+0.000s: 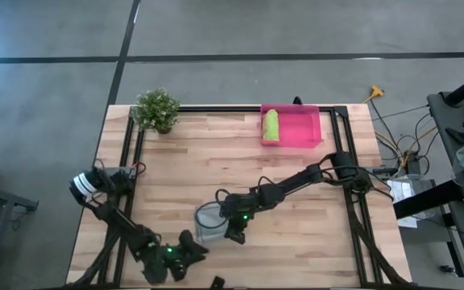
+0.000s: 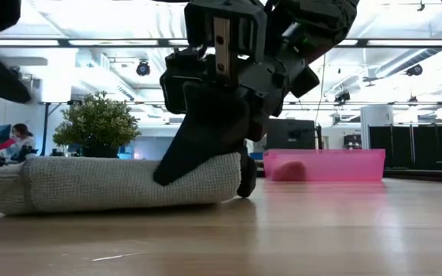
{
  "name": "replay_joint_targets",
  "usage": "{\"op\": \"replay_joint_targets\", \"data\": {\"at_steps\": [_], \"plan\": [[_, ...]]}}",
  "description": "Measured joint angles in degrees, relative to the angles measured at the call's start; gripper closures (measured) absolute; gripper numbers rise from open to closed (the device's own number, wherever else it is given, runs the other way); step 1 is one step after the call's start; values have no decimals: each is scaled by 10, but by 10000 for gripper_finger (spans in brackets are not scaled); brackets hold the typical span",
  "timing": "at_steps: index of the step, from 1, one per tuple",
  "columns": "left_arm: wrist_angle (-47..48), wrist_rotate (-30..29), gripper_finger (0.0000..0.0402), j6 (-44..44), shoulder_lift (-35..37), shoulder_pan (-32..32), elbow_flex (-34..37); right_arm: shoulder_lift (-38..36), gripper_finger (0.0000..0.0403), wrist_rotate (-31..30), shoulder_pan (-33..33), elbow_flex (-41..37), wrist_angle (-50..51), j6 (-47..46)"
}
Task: Roll microfiber towels into tight, uniform cylinder then place into a basket
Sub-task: Roll the gray microfiber cloth
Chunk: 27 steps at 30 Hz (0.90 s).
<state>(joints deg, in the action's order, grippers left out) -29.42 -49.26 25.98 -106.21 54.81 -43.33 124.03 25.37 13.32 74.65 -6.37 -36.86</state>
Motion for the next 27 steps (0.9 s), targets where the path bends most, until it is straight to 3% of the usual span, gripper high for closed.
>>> {"op": "replay_joint_targets", "data": {"at_steps": [2, 5, 10, 14, 16, 18, 22, 25, 27], "plan": [[45, -68, 251, 4, -25, 0, -30, 0, 391, 0, 0, 0, -1, -6], [78, -124, 251, 1, -53, 0, -61, 0, 390, 1, 1, 0, -10, -19], [91, -128, 251, -5, -58, 0, -74, 0, 390, 1, 2, 0, -18, -22], [112, -128, 260, -59, -45, -8, -70, 0, 390, 1, 2, 0, -25, -22], [172, -123, 279, -115, -37, -19, -76, 0, 390, 2, 3, 0, -25, -22], [261, -87, 306, -187, -26, -33, -89, 0, 390, 3, 5, 0, -25, -22], [421, 51, 359, -328, -2, -68, -122, 0, 390, 3, 8, -1, -26, -18], [462, 110, 372, -380, 22, -83, -141, 0, 390, 3, 8, -1, -26, -7], [462, 118, 369, -391, 25, -84, -144, 0, 390, 2, 8, -1, -29, 0]]}}
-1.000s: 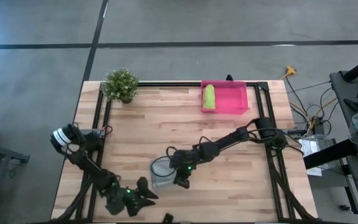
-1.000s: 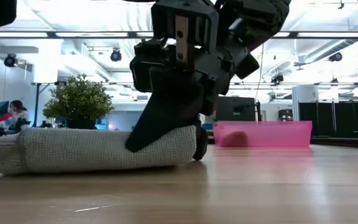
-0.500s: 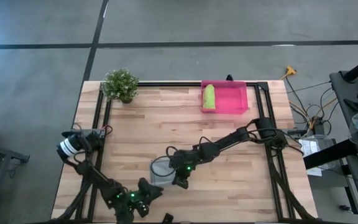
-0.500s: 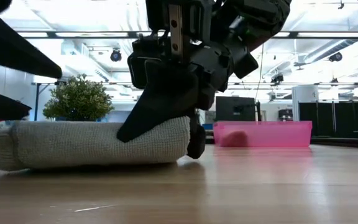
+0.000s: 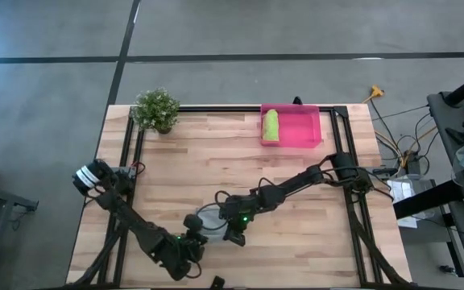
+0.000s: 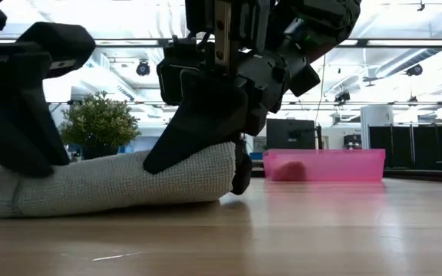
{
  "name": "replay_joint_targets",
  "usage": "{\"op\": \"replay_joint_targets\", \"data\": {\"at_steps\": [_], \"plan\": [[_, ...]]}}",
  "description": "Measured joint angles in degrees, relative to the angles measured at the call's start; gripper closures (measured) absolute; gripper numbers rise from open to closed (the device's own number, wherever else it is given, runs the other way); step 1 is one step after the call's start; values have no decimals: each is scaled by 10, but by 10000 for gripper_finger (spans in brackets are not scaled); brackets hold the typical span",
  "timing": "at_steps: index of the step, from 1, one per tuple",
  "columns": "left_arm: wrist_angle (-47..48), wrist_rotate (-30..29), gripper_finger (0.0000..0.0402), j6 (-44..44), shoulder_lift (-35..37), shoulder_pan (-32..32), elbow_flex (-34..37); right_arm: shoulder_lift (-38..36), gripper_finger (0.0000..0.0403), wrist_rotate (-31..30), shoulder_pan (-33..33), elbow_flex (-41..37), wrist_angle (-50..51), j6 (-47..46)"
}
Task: Roll microfiber towels into tight, uniform cylinder then place into a basket
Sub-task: Roll the gray microfiber cloth
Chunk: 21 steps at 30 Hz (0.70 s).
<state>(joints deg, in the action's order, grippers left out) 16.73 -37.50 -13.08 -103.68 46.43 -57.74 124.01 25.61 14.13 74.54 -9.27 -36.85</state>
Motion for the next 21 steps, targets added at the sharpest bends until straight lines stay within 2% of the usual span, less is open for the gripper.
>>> {"op": "replay_joint_targets", "data": {"at_steps": [9, 15, 21], "plan": [[4, 5, 328, -63, -15, -32, 1, 0, 390, -1, 0, 0, -6, 24], [-1, 9, 327, -81, -37, -41, 1, 0, 390, -4, 4, -6, -5, 30], [-1, 40, 346, -123, -61, -46, 3, -1, 390, -45, 7, -13, 1, 73]]}}
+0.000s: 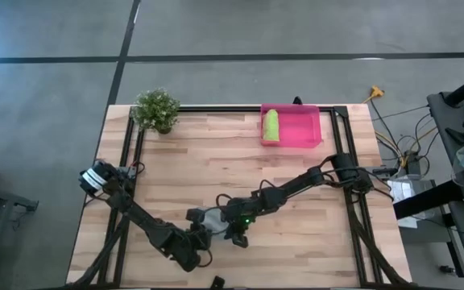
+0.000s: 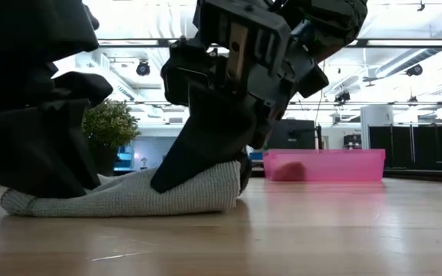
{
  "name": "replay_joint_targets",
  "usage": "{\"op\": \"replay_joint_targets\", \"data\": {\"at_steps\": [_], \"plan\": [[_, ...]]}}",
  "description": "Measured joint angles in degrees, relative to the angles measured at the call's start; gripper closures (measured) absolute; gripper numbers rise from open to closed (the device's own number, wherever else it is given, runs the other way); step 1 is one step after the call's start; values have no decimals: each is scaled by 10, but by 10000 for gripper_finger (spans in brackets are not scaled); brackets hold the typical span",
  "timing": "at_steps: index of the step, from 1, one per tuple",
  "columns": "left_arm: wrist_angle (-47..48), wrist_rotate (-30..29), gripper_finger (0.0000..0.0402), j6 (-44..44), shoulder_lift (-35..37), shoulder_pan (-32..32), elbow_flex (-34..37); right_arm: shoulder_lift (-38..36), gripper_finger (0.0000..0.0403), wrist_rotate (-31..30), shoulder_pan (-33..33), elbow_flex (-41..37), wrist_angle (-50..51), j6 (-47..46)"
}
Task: Roll microfiber towels into tight, uniform cylinder then place into a basket
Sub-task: Roll the gray microfiber cloth
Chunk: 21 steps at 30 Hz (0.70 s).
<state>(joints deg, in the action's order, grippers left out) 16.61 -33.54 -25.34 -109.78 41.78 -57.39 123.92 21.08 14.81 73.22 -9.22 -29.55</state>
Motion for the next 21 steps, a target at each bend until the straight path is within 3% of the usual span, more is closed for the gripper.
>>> {"op": "replay_joint_targets", "data": {"at_steps": [9, 14, 21], "plan": [[-1, 45, 390, -29, -1, 2, 9, -15, 390, -11, 0, 5, 21, 105], [-2, 53, 399, -29, -2, 5, 9, -43, 390, -56, 2, 5, 65, 163], [-5, 54, 399, -36, -1, 8, 9, -87, 390, -190, 34, 14, 160, 285]]}}
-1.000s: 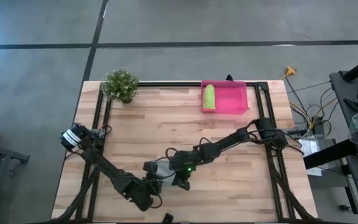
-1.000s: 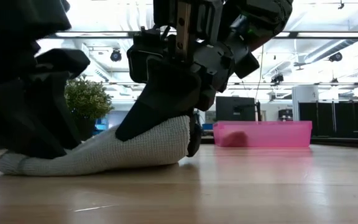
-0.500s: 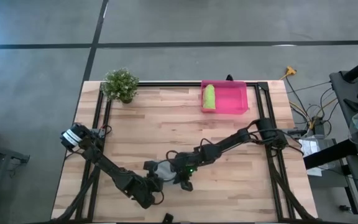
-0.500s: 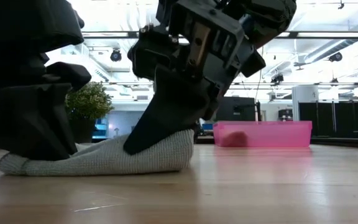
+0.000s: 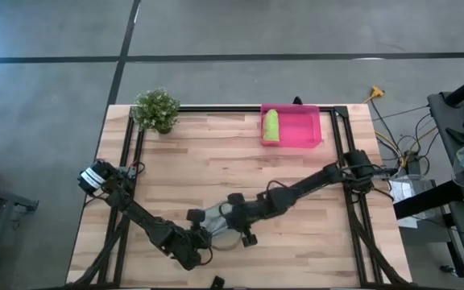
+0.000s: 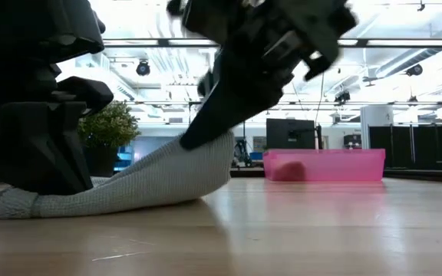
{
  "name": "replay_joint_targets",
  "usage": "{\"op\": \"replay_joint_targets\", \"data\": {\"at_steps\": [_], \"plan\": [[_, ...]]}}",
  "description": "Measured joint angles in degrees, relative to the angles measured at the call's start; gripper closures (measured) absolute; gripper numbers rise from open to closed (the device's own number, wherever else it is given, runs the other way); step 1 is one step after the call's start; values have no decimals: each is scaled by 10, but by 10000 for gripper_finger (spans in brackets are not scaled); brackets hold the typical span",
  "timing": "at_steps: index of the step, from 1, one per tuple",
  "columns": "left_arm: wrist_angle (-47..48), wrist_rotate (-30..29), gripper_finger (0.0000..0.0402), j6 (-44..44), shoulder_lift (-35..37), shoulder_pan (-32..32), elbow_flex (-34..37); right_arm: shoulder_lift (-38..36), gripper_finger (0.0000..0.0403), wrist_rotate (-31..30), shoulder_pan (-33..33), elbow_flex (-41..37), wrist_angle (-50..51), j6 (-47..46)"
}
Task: Roll microfiber towels into tight, uniform cylinder then place into a basket
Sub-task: Roll the gray microfiber cloth
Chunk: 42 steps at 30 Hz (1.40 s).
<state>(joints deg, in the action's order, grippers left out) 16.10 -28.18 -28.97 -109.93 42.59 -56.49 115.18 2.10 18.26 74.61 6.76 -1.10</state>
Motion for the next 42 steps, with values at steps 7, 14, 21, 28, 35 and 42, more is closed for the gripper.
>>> {"op": "replay_joint_targets", "data": {"at_steps": [7, 14, 21, 28, 35, 42], "plan": [[-10, 7, 400, -3, 3, 3, 0, -9, 390, -138, 65, 1, -13, 154], [-9, 7, 400, -7, 3, 6, -1, -14, 390, -268, 89, 0, 16, 158], [0, 26, 400, -7, 3, 22, 3, -40, 390, -340, 144, 0, -3, 238], [-4, 26, 400, -7, 3, 22, 7, 13, 390, -353, 189, -1, -28, 308], [-3, 28, 400, -6, 13, 21, 7, 80, 390, -474, 205, -1, -14, 442], [-4, 29, 400, 4, 31, 22, 8, 80, 390, -483, 206, 0, -17, 596]]}}
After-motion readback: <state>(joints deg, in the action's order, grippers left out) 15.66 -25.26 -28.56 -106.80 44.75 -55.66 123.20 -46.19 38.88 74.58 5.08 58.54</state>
